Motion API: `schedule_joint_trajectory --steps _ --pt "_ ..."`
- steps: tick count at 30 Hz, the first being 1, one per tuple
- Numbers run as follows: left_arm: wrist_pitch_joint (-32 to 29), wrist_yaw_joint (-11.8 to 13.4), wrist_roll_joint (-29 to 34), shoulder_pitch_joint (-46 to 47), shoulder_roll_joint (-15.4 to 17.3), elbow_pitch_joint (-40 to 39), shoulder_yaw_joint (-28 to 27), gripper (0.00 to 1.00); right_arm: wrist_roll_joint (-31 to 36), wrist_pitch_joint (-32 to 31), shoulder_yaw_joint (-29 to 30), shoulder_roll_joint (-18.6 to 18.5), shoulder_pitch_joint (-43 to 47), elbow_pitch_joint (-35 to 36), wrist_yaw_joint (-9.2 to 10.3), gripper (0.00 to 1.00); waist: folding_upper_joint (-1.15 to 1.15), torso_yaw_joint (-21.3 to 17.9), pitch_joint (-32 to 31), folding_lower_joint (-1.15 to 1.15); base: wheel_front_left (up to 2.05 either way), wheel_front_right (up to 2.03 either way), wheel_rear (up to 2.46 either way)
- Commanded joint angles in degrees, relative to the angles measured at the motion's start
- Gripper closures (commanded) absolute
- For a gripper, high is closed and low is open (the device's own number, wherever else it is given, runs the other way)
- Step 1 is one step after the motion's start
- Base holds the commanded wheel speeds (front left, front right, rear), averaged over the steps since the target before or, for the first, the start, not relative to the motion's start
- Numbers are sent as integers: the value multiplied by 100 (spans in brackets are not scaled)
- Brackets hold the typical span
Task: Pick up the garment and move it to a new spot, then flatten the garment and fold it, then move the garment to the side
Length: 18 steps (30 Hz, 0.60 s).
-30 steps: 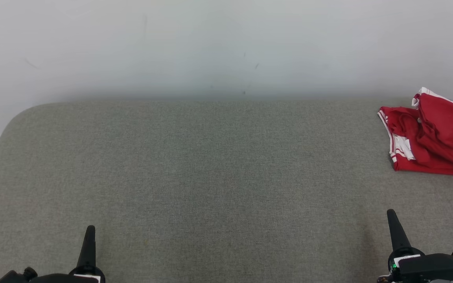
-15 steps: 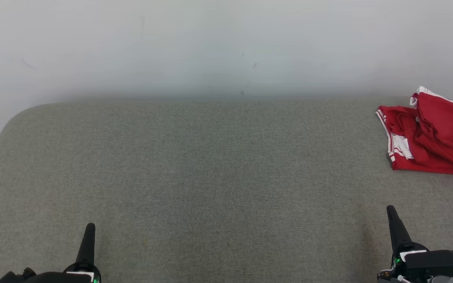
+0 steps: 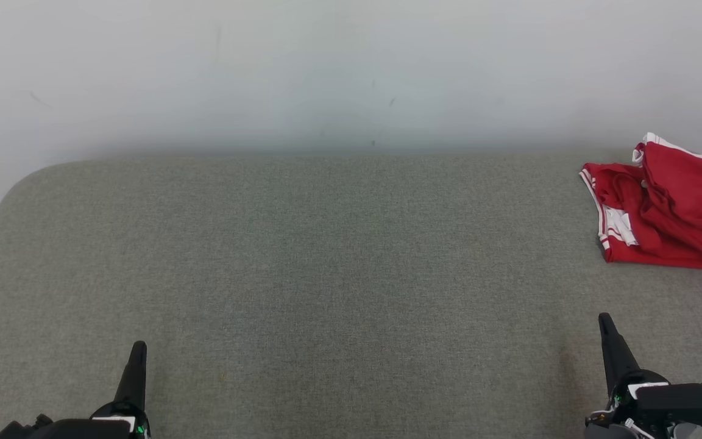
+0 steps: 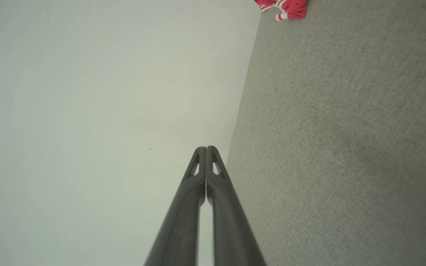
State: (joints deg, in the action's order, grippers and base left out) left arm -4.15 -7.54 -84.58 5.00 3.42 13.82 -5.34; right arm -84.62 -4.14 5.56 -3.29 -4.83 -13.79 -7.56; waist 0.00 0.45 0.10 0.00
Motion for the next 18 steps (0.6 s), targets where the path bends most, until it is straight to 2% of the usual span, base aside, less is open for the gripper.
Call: schedule_joint_trajectory --steps 1,18 --pt "-46 8 -113 85 -15 1 -27 100 -122 -50 23 7 -76 11 12 100 0 -3 1 0 0 0 0" --pt "-215 10 -732 141 -37 22 -98 100 -738 -217 80 27 -147 -20 13 100 0 -38 7 0 0 0 0"
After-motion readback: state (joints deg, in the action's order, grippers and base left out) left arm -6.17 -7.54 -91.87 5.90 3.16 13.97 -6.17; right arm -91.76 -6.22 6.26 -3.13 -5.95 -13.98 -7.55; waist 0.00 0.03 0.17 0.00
